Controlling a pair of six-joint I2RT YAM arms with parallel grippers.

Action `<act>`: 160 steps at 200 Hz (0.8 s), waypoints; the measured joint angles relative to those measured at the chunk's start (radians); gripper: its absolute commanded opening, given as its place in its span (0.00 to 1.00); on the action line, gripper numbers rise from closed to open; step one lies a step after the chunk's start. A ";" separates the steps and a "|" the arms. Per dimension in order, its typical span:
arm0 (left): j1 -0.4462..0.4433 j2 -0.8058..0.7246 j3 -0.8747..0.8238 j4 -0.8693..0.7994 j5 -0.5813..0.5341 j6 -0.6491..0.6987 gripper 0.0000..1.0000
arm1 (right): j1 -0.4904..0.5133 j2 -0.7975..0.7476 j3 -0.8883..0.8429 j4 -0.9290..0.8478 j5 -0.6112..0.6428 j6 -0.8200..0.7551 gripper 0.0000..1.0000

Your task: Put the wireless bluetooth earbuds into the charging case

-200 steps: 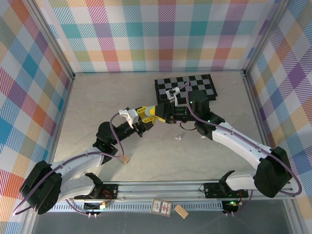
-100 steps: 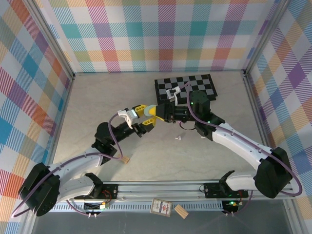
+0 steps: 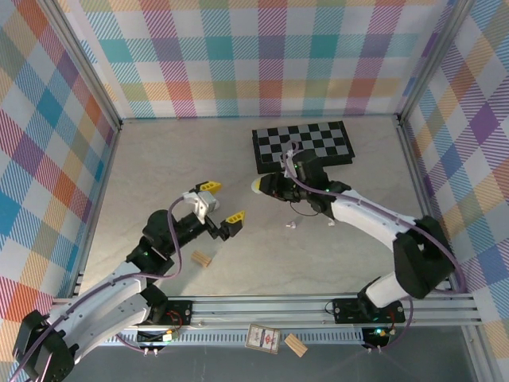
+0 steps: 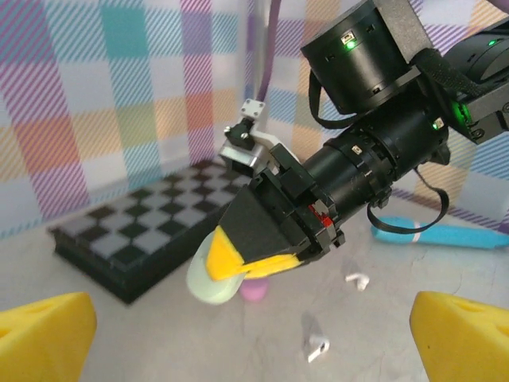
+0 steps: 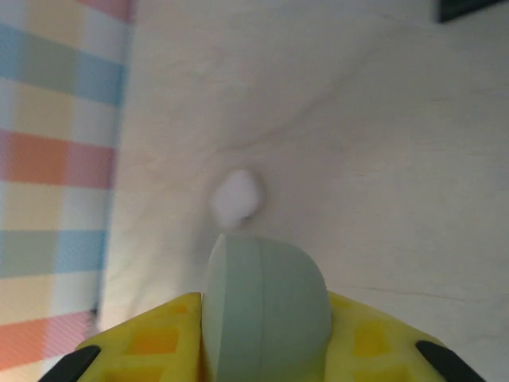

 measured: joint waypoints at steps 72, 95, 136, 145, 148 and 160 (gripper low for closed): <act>0.000 0.029 0.060 -0.326 -0.269 -0.204 1.00 | -0.033 0.241 0.060 -0.034 0.078 -0.040 0.22; 0.000 0.077 0.097 -0.383 -0.343 -0.238 1.00 | -0.048 0.280 0.061 -0.024 0.070 -0.036 0.22; 0.004 0.200 0.193 -0.496 -0.424 -0.276 1.00 | -0.078 0.308 0.066 -0.013 0.052 -0.027 0.34; 0.006 0.231 0.217 -0.516 -0.432 -0.277 1.00 | -0.082 0.312 0.069 -0.013 0.050 -0.029 0.40; 0.008 0.242 0.226 -0.524 -0.434 -0.277 1.00 | -0.085 0.313 0.071 -0.013 0.050 -0.034 0.42; 0.018 0.287 0.263 -0.559 -0.435 -0.275 0.98 | -0.090 0.314 0.075 -0.018 0.052 -0.049 0.51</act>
